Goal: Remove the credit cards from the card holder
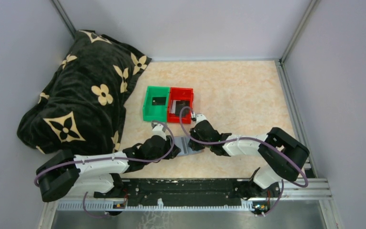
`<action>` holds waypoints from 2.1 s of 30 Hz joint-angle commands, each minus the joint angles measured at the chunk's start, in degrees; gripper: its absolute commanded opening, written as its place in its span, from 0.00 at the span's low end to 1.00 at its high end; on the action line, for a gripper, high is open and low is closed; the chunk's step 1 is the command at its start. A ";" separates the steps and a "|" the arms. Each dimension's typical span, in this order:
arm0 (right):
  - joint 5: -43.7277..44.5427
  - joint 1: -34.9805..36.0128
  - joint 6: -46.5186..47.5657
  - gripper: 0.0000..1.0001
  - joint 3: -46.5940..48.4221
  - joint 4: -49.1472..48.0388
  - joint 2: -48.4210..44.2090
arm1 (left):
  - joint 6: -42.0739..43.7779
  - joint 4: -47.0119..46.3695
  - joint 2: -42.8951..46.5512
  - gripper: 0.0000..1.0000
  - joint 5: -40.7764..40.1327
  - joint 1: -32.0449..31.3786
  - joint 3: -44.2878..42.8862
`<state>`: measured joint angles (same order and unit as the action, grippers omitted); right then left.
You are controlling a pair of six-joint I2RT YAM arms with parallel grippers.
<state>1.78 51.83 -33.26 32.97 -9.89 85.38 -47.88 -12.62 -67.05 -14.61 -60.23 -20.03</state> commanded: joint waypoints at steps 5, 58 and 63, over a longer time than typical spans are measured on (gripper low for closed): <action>-0.46 -0.41 0.01 0.00 -0.83 -0.13 1.69 | 0.28 1.73 1.73 0.42 -0.86 0.20 -1.04; -3.28 -0.47 -2.53 0.00 -4.60 -3.64 1.24 | 4.11 -11.02 -9.03 0.47 7.77 0.21 -11.61; -3.64 -0.45 -2.59 0.00 -4.52 -3.91 1.48 | 4.71 -10.05 -8.30 0.48 6.61 0.20 -11.70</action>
<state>0.34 50.57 -35.64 29.63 -16.60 85.56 -43.33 -18.17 -76.58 -8.32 -59.75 -30.00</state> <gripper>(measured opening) 0.003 0.474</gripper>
